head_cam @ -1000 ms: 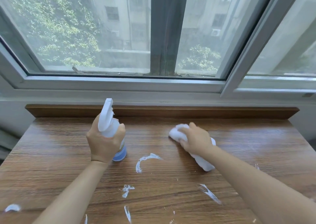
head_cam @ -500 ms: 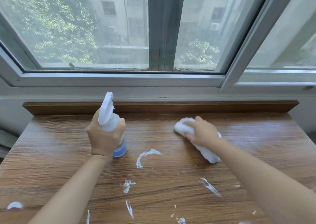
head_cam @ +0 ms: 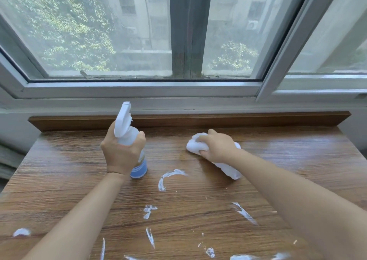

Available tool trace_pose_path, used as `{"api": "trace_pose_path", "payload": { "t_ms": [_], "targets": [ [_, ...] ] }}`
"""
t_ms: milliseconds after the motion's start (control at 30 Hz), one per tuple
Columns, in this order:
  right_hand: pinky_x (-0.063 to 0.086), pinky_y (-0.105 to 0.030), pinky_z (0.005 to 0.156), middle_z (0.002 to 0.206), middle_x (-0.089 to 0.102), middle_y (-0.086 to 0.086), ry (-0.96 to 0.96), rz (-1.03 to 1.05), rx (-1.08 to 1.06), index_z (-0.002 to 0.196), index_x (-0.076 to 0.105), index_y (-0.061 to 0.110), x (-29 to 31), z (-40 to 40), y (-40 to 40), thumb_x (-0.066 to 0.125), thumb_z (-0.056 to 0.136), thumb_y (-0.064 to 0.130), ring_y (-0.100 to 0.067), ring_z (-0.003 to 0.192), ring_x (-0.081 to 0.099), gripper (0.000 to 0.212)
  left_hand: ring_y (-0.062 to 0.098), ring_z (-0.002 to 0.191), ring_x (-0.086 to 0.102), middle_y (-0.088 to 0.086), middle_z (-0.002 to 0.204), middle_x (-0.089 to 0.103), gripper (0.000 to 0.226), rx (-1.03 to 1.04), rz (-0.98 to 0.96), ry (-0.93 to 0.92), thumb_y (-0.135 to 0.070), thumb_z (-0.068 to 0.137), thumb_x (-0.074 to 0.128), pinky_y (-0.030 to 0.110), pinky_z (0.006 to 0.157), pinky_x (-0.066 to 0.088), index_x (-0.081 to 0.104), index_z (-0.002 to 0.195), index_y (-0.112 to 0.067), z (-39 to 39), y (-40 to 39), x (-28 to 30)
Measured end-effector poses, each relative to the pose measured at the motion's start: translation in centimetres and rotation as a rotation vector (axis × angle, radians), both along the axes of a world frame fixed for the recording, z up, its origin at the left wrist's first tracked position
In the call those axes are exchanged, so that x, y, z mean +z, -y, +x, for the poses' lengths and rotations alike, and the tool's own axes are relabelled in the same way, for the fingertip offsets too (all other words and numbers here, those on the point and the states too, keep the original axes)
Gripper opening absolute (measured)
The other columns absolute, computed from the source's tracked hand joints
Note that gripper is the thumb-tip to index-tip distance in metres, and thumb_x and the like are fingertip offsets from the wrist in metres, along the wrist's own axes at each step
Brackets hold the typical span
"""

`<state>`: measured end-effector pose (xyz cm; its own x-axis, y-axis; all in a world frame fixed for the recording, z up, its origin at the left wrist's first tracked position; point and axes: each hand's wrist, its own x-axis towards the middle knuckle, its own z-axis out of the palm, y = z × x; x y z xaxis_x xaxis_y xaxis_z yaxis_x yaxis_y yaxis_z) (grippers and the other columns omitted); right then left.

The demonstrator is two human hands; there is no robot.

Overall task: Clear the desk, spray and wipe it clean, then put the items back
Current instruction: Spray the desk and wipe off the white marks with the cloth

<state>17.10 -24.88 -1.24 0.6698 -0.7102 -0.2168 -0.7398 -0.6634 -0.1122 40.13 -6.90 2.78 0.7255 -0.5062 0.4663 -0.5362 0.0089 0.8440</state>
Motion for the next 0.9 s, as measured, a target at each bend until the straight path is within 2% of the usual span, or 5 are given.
{"api": "trace_pose_path", "payload": {
  "t_ms": [133, 333, 467, 700, 900],
  "targets": [
    [0.040, -0.036, 0.070, 0.122, 0.047, -0.007, -0.027, -0.089, -0.309, 0.142, 0.047, 0.035, -0.3, 2.8, 0.5, 0.058, 0.094, 0.037, -0.031, 0.101, 0.058, 0.050, 0.014, 0.079, 0.060, -0.003, 0.088, 0.064, 0.052, -0.002, 0.028, 0.007, -0.040, 0.074, 0.071, 0.028, 0.076, 0.053, 0.069, 0.116, -0.009, -0.1, -0.1, 0.1],
    [0.036, -0.032, 0.068, 0.119, 0.049, -0.002, 0.054, -0.074, 0.098, 0.137, 0.054, 0.040, -0.9, 1.3, -4.4, 0.057, 0.093, 0.045, -0.030, 0.099, 0.060, 0.044, 0.010, 0.078, 0.058, -0.008, 0.085, 0.063, 0.047, -0.008, 0.051, 0.028, -0.033, 0.074, 0.075, 0.020, 0.076, 0.050, 0.071, 0.115, -0.011, -0.6, 0.2, 0.3],
    [0.040, -0.033, 0.069, 0.108, 0.045, 0.003, 0.058, -0.047, -0.163, 0.140, 0.051, 0.044, -0.9, 0.0, -2.1, 0.055, 0.094, 0.050, -0.026, 0.092, 0.059, 0.047, 0.015, 0.086, 0.064, -0.003, 0.094, 0.070, 0.044, -0.066, 0.096, -0.039, -0.033, 0.072, 0.074, 0.031, 0.081, 0.056, 0.070, 0.112, -0.016, 0.3, -0.3, 1.4],
    [0.044, -0.034, 0.065, 0.109, 0.046, 0.000, 0.065, -0.064, -0.215, 0.141, 0.048, 0.040, -1.3, 1.1, -2.8, 0.052, 0.096, 0.046, -0.024, 0.083, 0.054, 0.045, 0.009, 0.082, 0.064, -0.013, 0.095, 0.071, 0.042, -0.630, 0.568, -0.031, -0.022, 0.069, 0.074, 0.025, 0.072, 0.050, 0.069, 0.108, -0.038, 0.1, -4.6, 6.4],
    [0.043, -0.034, 0.065, 0.109, 0.045, 0.000, 0.043, -0.071, -0.227, 0.140, 0.049, 0.038, -1.1, 0.4, -2.7, 0.051, 0.097, 0.047, -0.023, 0.085, 0.052, 0.044, 0.010, 0.069, 0.057, 0.000, 0.085, 0.068, 0.025, -0.643, 0.813, -0.100, -0.024, 0.067, 0.073, 0.035, 0.067, 0.050, 0.068, 0.091, -0.029, -0.8, -7.1, 4.1]
  ]
}}
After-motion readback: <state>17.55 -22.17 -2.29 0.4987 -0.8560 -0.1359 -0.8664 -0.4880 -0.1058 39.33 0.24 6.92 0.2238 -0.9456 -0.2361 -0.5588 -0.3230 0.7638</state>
